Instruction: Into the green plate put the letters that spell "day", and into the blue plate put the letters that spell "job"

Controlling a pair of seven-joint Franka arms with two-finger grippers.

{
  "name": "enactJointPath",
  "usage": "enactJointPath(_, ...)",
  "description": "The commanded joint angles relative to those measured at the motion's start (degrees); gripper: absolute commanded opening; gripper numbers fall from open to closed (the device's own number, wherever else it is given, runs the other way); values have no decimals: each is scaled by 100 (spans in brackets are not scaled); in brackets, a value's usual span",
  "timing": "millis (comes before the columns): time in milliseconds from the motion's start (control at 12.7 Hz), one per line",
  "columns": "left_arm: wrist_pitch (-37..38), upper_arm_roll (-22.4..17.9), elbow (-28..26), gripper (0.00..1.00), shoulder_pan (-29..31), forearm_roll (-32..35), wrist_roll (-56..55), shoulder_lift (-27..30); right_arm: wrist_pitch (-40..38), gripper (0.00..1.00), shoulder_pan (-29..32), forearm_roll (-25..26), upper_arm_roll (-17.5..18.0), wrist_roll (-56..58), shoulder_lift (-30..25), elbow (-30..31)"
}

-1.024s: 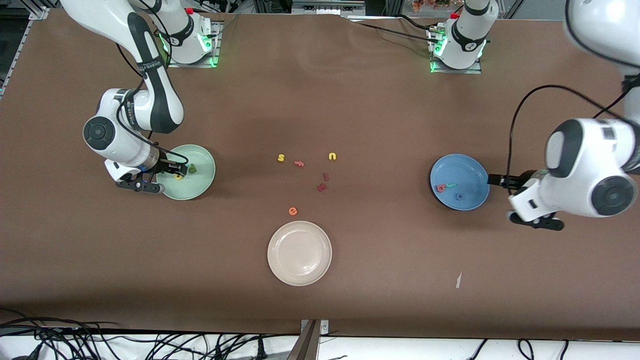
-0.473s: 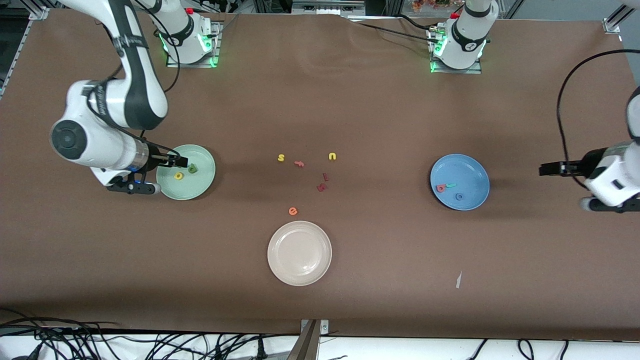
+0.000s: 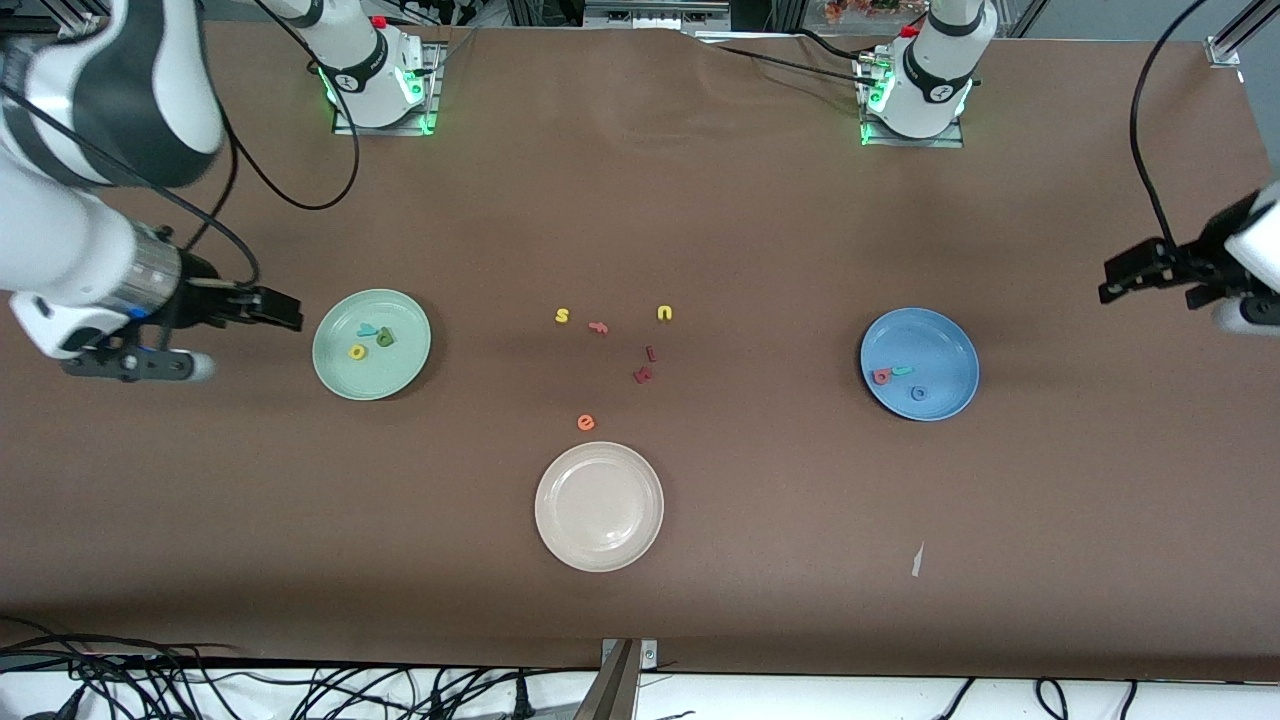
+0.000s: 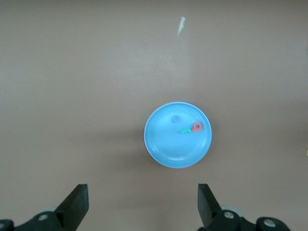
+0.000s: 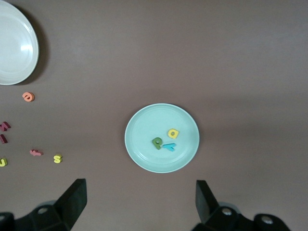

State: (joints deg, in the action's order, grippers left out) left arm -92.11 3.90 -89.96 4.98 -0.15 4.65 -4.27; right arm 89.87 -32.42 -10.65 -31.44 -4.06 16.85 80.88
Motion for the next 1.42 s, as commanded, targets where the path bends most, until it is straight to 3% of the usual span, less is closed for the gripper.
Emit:
enactJointPath(0, -149, -29, -330, 100, -15, -125, 44, 155, -312, 100, 182, 360, 207, 63, -75, -450)
enactJointPath(236, -62, -64, -198, 100, 91, -275, 62, 155, -497, 100, 1515, 810, 1732, 54, -680, -31)
enactJointPath(394, 18, -64, -162, 100, 109, -275, 71, 155, 35, 100, 2403, 924, 2639, -43, -1399, 1003)
enactJointPath(473, 18, -64, -162, 100, 109, -275, 71, 146, 674, 100, 2590, 977, 2860, -43, -1812, 1644)
enactJointPath(551, 18, -64, -162, 100, 109, -266, 80, 120, 1203, 100, 2713, 1012, 2906, -43, -2060, 2111)
enactJointPath(630, 18, -47, -162, 100, 100, -266, 80, 120, 1182, 100, 2758, 995, 2915, -34, -2089, 2151)
enactJointPath(1024, 35, -21, -162, 100, 47, -240, 71, 102, 436, 100, 3074, 960, 3073, 54, -2028, 1729)
enactJointPath(1339, 62, -21, -162, 100, 47, -222, 62, 93, 575, 100, 3075, 1004, 3047, 10, -1966, 1729)
